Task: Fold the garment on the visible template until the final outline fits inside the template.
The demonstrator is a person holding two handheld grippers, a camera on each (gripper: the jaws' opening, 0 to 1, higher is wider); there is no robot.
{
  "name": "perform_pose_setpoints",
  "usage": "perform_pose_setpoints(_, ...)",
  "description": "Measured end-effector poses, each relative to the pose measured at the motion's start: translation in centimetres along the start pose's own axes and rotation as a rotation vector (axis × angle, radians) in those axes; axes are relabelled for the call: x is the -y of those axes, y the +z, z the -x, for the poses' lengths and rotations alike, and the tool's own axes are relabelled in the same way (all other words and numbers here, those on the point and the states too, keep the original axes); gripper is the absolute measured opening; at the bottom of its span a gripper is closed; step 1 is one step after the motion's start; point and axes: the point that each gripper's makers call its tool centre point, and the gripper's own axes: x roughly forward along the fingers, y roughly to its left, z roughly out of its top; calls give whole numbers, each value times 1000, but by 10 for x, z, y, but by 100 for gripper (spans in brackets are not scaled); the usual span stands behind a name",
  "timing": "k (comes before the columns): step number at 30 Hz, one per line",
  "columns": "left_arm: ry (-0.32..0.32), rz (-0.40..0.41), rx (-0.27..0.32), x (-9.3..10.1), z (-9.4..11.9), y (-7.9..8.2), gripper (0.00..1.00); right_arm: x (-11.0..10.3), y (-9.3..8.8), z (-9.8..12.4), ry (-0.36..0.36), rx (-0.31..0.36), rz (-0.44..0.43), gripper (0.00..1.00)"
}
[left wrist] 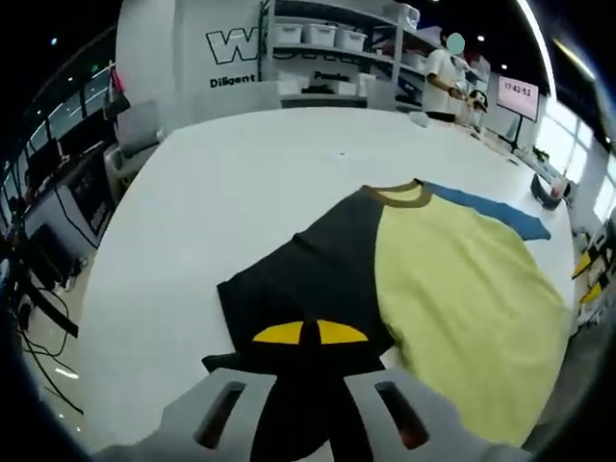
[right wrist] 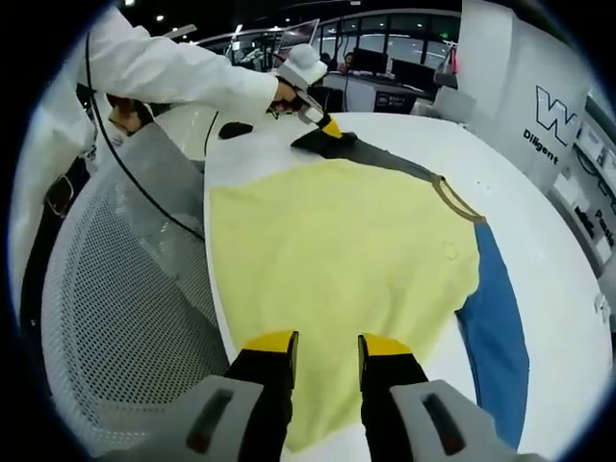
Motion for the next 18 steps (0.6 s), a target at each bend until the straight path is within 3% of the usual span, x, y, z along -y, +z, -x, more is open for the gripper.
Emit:
perform_pose_setpoints(11,-37,7,55,1,11,10,9,-2,3,-4,10,5,5,24)
perform_pose_setpoints(18,-76,-9,59,4,18,3,11,-1,2,-3,4,10,-2,25)
